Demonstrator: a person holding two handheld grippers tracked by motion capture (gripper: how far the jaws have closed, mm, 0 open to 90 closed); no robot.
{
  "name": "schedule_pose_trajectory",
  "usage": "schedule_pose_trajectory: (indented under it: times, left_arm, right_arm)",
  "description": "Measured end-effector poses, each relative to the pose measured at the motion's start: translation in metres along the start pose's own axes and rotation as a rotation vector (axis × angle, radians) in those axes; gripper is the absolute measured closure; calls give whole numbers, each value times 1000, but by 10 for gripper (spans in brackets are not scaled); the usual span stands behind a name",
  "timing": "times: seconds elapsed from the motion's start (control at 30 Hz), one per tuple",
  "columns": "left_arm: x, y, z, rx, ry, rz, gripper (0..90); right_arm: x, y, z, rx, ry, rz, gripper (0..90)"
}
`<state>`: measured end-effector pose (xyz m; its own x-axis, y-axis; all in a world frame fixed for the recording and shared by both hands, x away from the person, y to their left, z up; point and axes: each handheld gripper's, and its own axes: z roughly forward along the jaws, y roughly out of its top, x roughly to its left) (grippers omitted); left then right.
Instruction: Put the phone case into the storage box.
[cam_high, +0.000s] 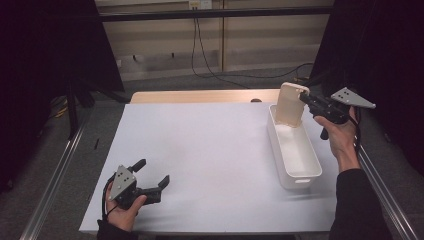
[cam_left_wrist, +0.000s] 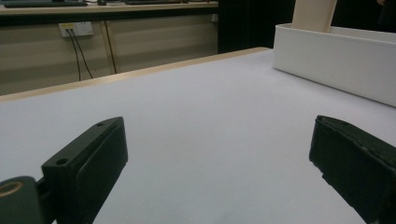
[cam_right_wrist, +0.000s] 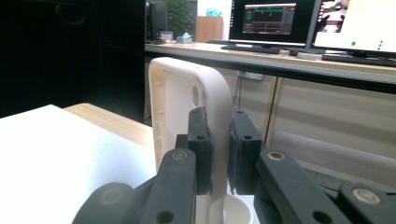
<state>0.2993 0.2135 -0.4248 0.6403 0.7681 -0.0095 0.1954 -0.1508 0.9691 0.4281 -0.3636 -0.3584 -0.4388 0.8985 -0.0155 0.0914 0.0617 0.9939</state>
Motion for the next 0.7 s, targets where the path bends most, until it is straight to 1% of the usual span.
schedule_pose_trajectory:
  times: [0.1, 0.13, 0.27, 0.47, 0.7]
  left_arm:
    - [-1, 0, 1, 0, 0, 0, 43]
    - [0, 1, 3, -1, 0, 2, 42]
    - [0, 0, 5, 1, -2, 0, 42]
    - [0, 0, 4, 3, -1, 4, 42]
    - [1, -2, 5, 18, 4, 1, 42]
  right_arm:
    - [-1, -3, 3, 13, 10, -1, 812]
    - [-1, -4, 5, 18, 11, 6, 812]
    - [-5, -10, 10, 35, 15, 1, 812]
    - [-13, -20, 18, 40, -4, 32, 812]
    - [-13, -25, 24, 55, -8, 29, 812]
